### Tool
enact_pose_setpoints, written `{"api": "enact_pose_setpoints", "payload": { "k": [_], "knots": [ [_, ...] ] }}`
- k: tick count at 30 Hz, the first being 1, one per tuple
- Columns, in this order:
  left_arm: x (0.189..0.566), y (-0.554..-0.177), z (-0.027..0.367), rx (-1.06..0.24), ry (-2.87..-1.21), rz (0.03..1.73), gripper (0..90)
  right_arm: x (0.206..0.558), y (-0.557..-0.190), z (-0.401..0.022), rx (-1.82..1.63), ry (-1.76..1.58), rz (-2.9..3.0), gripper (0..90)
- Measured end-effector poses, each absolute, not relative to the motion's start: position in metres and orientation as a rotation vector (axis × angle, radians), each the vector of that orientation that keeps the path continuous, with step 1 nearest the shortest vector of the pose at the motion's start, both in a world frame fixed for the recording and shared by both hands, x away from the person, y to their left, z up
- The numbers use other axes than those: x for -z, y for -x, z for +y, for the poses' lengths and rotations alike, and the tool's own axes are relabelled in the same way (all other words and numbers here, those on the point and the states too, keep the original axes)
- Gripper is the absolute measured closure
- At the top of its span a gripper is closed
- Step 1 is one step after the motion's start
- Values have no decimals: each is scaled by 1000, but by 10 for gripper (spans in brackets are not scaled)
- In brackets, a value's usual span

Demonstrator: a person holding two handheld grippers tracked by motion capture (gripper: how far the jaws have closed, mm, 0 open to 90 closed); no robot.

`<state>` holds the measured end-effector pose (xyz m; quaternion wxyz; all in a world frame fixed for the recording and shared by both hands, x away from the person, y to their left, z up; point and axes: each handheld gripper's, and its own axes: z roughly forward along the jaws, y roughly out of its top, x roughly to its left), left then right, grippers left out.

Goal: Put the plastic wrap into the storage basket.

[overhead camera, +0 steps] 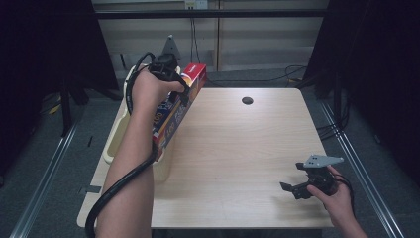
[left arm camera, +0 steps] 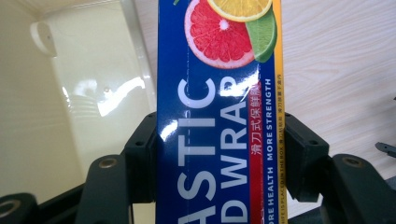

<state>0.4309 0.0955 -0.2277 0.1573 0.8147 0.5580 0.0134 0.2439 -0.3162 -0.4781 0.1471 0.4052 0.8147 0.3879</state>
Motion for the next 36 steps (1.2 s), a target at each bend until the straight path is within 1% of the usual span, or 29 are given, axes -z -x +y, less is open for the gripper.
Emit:
{"api": "enact_pose_setpoints", "payload": {
  "k": [21, 36],
  "knots": [
    [221, -426, 134, -49, -2265, 1666, 409, 478, -244, -316, -1114, -1173, 2341, 9],
    [225, -423, 157, -72, -2233, 1716, 408, 479, -244, -315, -1111, -1175, 2345, 9]
  ]
}}
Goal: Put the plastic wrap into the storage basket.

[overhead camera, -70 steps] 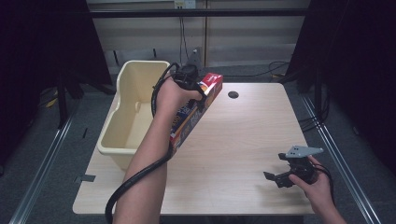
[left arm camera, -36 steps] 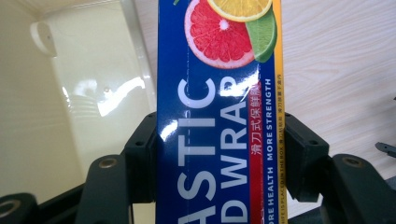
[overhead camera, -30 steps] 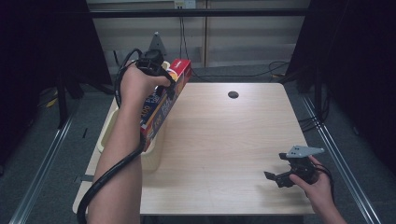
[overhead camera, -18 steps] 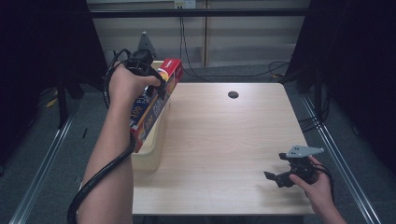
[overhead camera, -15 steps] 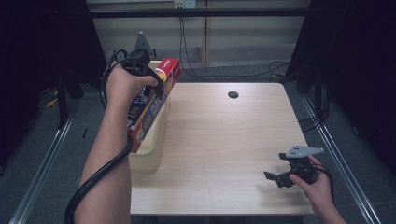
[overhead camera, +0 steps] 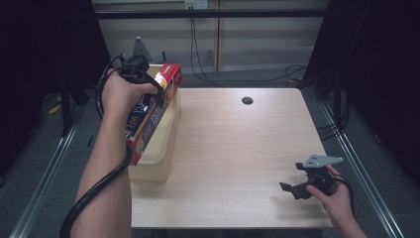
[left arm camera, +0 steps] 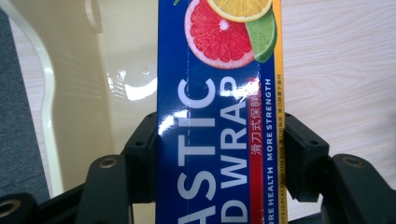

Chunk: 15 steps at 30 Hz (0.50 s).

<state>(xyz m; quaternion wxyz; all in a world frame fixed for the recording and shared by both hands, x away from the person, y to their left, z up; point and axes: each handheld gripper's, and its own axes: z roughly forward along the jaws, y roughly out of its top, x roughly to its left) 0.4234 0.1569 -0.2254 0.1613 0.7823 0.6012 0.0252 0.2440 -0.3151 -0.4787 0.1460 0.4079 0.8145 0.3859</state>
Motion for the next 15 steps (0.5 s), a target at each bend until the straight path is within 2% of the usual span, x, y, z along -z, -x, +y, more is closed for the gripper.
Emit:
{"api": "enact_pose_setpoints", "payload": {
  "k": [15],
  "knots": [
    [229, -419, 178, -85, -2205, 1767, 408, 478, -244, -315, -1108, -1170, 2341, 9]
  ]
}}
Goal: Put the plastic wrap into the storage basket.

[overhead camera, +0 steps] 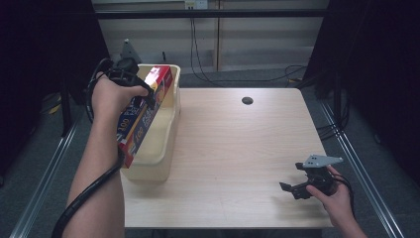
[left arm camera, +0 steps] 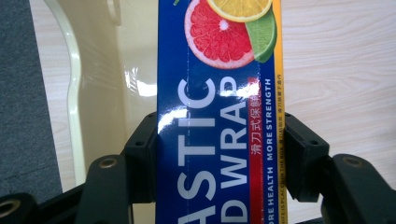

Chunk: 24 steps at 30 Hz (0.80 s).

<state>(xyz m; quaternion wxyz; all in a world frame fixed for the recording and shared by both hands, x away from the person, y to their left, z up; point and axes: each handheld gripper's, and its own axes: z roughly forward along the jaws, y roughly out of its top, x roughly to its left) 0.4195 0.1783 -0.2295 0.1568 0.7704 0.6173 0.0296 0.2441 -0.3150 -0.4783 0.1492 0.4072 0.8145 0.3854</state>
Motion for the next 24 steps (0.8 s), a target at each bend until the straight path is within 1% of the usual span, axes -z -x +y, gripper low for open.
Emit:
{"api": "enact_pose_setpoints", "payload": {
  "k": [24],
  "knots": [
    [251, -418, 193, -64, -2184, 1812, 407, 478, -244, -314, -1102, -1173, 2342, 9]
  ]
}}
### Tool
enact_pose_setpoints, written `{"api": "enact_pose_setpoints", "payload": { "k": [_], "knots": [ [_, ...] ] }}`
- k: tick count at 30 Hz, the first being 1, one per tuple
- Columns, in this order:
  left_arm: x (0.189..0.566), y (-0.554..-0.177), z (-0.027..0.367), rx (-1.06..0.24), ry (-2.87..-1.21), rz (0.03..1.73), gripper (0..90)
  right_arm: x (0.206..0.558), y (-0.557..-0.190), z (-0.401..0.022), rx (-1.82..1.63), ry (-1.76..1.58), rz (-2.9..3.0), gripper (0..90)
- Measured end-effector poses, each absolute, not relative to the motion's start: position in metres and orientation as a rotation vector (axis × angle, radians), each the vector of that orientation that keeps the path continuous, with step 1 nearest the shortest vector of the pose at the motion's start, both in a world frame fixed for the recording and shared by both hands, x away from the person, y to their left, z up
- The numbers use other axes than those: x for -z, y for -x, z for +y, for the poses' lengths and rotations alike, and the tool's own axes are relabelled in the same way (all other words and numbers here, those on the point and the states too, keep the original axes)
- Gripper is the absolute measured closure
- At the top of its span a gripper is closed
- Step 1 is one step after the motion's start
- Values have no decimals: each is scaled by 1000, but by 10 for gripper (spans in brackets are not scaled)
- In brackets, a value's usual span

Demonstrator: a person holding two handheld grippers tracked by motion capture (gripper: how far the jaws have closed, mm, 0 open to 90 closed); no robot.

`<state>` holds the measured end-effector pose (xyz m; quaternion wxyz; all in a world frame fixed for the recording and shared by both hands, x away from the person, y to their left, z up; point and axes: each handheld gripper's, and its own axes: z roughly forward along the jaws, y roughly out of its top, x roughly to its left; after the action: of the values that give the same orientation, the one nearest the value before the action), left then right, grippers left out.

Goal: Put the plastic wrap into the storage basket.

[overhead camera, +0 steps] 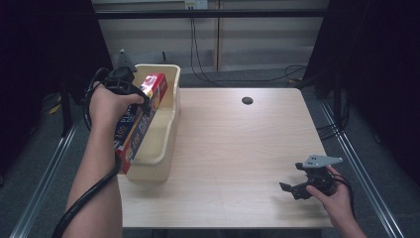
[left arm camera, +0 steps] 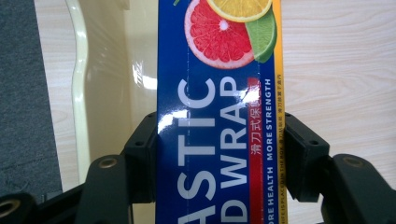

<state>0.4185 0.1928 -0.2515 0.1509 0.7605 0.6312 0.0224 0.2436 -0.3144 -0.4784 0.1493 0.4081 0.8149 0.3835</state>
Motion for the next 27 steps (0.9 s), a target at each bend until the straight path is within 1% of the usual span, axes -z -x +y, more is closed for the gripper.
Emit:
{"api": "enact_pose_setpoints", "payload": {
  "k": [27],
  "knots": [
    [280, -422, 198, -24, -2166, 1873, 406, 480, -244, -314, -1104, -1172, 2349, 9]
  ]
}}
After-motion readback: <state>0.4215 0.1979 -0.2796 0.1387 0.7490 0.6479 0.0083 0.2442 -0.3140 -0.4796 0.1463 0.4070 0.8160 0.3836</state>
